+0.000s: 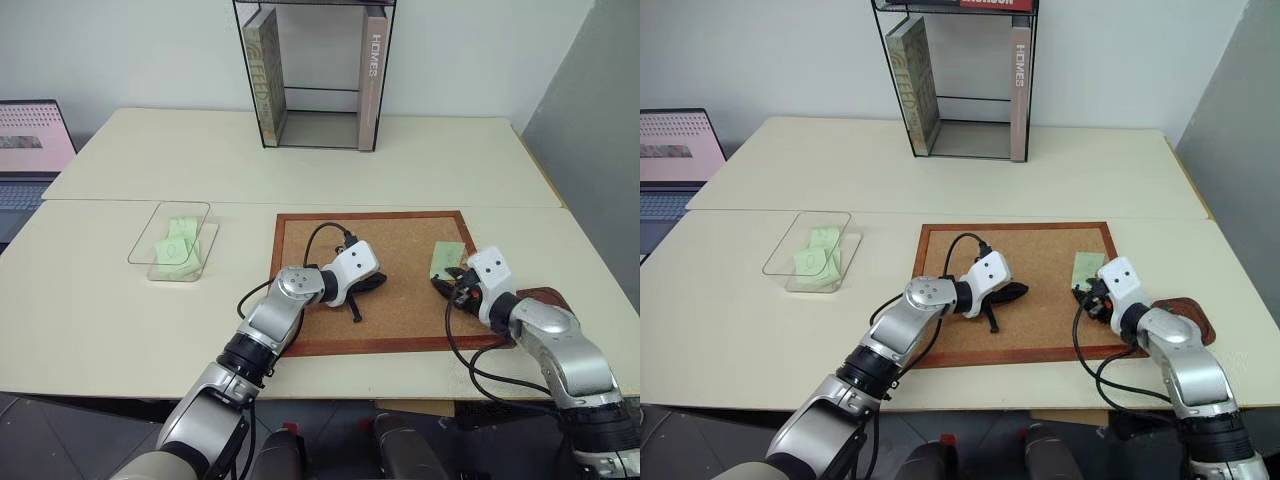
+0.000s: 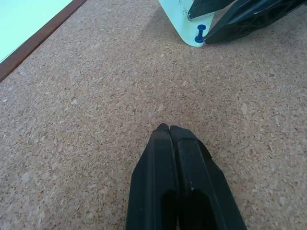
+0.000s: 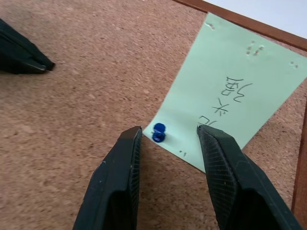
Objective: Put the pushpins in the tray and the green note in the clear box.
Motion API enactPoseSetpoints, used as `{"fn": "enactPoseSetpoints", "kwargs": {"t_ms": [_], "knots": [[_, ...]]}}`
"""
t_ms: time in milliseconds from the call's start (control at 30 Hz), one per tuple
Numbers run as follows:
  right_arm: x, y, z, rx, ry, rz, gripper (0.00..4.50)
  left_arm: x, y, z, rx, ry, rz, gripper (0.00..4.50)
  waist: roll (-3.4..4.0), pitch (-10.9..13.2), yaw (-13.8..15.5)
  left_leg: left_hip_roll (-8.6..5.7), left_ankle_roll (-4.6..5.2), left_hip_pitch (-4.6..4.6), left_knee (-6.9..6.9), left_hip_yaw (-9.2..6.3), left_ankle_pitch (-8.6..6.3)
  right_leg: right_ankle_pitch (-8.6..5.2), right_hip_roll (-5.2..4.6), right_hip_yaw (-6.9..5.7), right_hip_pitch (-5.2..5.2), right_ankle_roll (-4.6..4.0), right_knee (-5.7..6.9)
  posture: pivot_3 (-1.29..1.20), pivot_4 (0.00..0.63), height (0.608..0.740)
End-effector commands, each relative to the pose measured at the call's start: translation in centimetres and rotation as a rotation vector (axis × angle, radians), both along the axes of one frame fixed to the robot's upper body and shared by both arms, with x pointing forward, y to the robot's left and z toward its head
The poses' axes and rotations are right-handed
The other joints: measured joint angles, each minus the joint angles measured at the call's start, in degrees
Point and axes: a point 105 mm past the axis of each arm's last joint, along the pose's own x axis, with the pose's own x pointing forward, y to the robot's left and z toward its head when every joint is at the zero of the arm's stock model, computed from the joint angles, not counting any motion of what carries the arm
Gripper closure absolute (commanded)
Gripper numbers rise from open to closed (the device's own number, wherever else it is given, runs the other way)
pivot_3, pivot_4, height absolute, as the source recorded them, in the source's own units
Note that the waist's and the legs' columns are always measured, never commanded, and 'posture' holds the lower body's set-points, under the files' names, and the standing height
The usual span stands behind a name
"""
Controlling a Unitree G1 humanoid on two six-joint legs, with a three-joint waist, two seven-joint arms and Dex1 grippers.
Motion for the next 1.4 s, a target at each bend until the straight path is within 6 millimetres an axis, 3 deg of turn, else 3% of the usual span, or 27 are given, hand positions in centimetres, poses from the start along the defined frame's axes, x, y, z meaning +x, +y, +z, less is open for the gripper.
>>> {"fn": "enactPoseSetpoints", "kwargs": {"t_ms": [33,367,633,767,967,1333,1400], "knots": [[0.6,0.0,1.3,0.006,-0.058,-0.001,2.73,-0.1,0.7,-1.4,0.051,0.035,0.016,4.50,0.00,0.0,0.0,0.00,0.00,0.00,0.00,0.00,0.00,0.00,0.00,0.00,0.00,0.00,0.00,0.00,0.150,0.740],[0.6,0.0,1.7,0.026,-0.064,-0.002,4.49,-0.3,0.7,-1.4,0.049,0.037,0.014,4.50,0.00,0.0,0.0,0.00,0.00,-0.01,0.02,0.01,0.00,0.01,0.00,0.02,0.00,0.02,0.01,0.00,0.150,0.740],[0.3,0.9,3.7,0.013,-0.138,0.048,4.49,-0.2,0.7,-1.4,0.051,0.036,0.018,4.50,0.01,0.0,0.0,0.00,0.00,-0.01,0.02,0.01,0.00,0.01,0.00,0.02,0.00,0.02,0.01,0.00,0.150,0.740],[-0.2,1.4,6.1,-0.025,-0.211,0.097,4.49,-0.1,0.8,-1.4,0.049,0.032,0.023,4.50,0.03,0.0,0.0,0.00,0.00,-0.02,0.01,0.01,0.00,0.01,0.00,0.02,-0.03,0.02,0.01,0.00,0.150,0.740],[-1.0,2.4,8.0,-0.090,-0.261,0.170,4.49,0.1,0.6,-1.1,0.029,0.034,0.027,4.50,0.02,0.0,0.0,0.00,0.00,-0.02,0.01,-0.02,0.00,0.01,0.00,-0.01,-0.01,0.01,0.00,0.00,0.150,0.740],[-1.7,3.3,9.1,-0.170,-0.301,0.241,4.49,0.4,-0.7,3.3,-0.241,0.102,0.043,4.50,0.01,0.0,0.0,-0.01,0.00,-0.17,0.01,-0.01,0.00,0.01,0.00,-0.01,-0.15,0.01,0.01,0.00,0.150,0.740],[-1.7,3.4,9.2,-0.172,-0.305,0.247,4.50,0.8,-0.7,4.3,-0.295,0.126,0.069,4.11,0.01,0.0,0.1,0.00,0.00,-0.29,0.00,-0.02,0.00,0.08,0.00,-0.03,-0.26,0.13,0.01,0.00,0.150,0.740]]}}
